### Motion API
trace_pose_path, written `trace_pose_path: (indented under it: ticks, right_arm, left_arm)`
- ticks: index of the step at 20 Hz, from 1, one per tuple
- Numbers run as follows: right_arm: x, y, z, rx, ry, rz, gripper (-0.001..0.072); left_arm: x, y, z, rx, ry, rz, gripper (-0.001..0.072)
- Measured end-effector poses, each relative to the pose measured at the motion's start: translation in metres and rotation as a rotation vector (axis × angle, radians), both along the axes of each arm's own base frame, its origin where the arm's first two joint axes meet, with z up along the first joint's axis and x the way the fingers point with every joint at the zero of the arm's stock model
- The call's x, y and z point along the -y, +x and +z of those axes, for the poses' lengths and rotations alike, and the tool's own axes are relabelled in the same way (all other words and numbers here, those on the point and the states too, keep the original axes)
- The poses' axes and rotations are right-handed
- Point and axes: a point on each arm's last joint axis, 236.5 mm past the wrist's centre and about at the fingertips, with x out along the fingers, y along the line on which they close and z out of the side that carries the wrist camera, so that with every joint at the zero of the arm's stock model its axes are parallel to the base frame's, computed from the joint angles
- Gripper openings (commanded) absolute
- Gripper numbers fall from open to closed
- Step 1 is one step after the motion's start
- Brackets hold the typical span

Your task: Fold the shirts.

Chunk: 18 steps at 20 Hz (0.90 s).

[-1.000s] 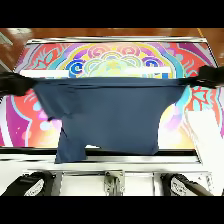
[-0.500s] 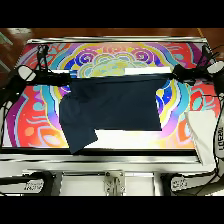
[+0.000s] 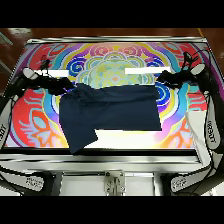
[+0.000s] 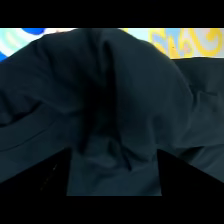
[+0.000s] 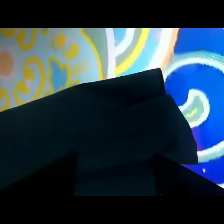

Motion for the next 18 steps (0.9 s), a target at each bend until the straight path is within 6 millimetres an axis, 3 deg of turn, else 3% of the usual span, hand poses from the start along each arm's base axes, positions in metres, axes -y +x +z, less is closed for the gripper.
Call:
trace_pose_path:
  ticks: [3,6,7,8,11,14,18]
  right_arm:
    - [0.033,-0.033,0.015,-0.081,-0.064,0.030,0.0586]
    - [0.061,-0.084,0.003,-0.258,-0.059,0.041,0.0587]
    - [0.067,-0.103,-0.006,-0.323,-0.039,0.040,0.0587]
    - [0.069,-0.118,-0.014,-0.376,-0.020,0.042,0.0587]
    - [0.057,-0.148,-0.035,-0.474,0.079,0.049,0.0587]
    - [0.047,-0.154,-0.043,-0.487,0.148,0.038,0.0587]
    - [0.043,-0.155,-0.047,-0.490,0.181,0.029,0.0587]
  left_arm:
    - [-0.056,-0.031,0.009,-0.135,-0.034,0.023,0.0598]
    - [-0.095,-0.082,-0.004,-0.292,-0.065,0.029,0.0599]
    - [-0.098,-0.099,-0.012,-0.338,-0.083,0.026,0.0596]
    - [-0.098,-0.116,-0.023,-0.383,-0.101,0.023,0.0541]
    - [-0.087,-0.150,-0.056,-0.461,-0.156,0.010,0.0534]
    - [-0.076,-0.167,-0.080,-0.492,-0.176,0.003,0.0534]
    - [-0.064,-0.171,-0.096,-0.497,-0.184,-0.006,0.0534]
